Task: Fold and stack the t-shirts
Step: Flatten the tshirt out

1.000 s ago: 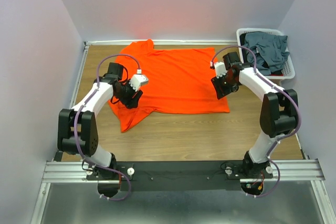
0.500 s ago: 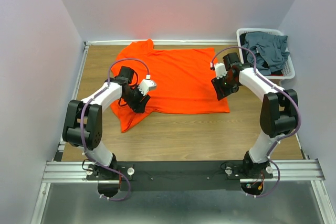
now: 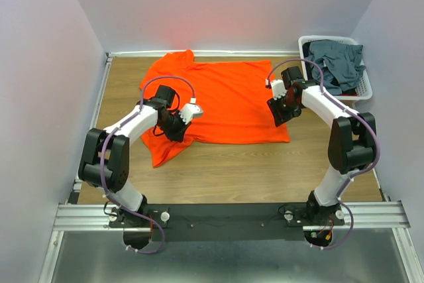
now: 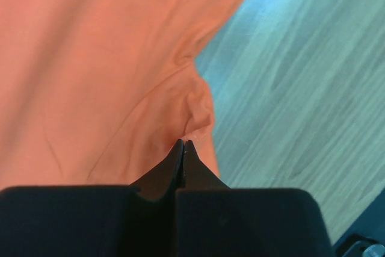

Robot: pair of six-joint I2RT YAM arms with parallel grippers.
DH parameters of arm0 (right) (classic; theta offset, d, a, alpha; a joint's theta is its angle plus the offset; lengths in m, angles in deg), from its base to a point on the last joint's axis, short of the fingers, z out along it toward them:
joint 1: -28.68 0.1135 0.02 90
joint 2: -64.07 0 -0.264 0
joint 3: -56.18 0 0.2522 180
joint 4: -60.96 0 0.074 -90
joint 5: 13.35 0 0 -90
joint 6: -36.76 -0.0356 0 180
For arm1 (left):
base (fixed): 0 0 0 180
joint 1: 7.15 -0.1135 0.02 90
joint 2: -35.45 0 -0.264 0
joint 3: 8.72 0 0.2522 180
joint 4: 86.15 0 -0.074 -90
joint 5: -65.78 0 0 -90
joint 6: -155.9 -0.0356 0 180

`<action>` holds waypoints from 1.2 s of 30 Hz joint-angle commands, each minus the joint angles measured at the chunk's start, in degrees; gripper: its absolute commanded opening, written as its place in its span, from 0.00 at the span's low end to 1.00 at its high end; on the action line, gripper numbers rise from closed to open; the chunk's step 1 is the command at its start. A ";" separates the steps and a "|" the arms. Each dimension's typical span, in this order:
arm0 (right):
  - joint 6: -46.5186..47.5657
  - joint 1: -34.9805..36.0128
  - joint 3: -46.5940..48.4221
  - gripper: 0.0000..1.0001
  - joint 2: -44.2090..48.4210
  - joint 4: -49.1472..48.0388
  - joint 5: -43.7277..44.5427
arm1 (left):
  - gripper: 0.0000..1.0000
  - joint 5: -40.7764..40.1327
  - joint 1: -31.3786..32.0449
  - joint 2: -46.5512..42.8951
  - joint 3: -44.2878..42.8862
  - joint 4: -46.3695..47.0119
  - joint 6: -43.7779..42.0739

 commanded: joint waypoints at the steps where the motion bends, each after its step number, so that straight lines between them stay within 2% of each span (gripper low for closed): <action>1: 0.50 0.34 -1.02 0.52 1.19 1.02 1.27 | 0.00 -0.50 3.49 -3.52 0.00 -3.64 -1.77; 11: 0.68 0.34 -0.41 0.50 0.75 1.11 1.18 | 0.00 -2.43 16.59 -6.95 4.66 -6.19 -2.65; 12: 0.68 0.34 -0.32 0.50 0.66 1.19 1.10 | 0.05 -2.52 18.42 -7.38 4.66 -6.19 -2.48; 13: 0.59 0.34 -0.23 0.50 0.57 1.11 1.18 | 0.14 -2.53 18.79 -7.74 4.66 -6.11 -2.48; 14: 0.59 0.34 0.03 0.50 0.57 1.19 1.18 | 0.30 -1.83 18.79 -8.09 4.32 -6.19 -2.56; 15: 0.50 0.34 0.12 0.50 0.57 1.19 1.18 | 0.42 -1.82 18.79 -9.14 3.44 -6.11 -2.83; 18: 0.50 0.34 0.03 0.50 0.66 1.19 1.18 | 0.47 -3.31 18.18 -11.25 1.59 -5.93 -3.00; 22: 0.85 0.34 -0.67 0.50 0.40 1.11 1.70 | 0.47 -6.03 10.82 -10.73 -1.04 -5.32 -4.58; 23: 1.20 0.34 -1.02 0.50 0.14 1.02 2.58 | 0.45 -6.30 5.75 -9.16 -2.18 -5.05 -5.80; 26: 1.64 0.34 -1.90 0.50 -1.09 0.67 4.42 | 0.42 -8.40 -3.31 -5.04 -4.29 -3.92 -6.95; 30: 2.08 0.34 -3.57 0.49 -2.15 -0.47 5.83 | 0.41 -12.36 -9.93 -0.98 -3.95 -1.19 -7.66; 36: 3.66 0.34 -9.19 0.49 -1.63 -1.53 8.65 | 0.37 -16.15 -15.39 2.02 1.05 1.54 -8.98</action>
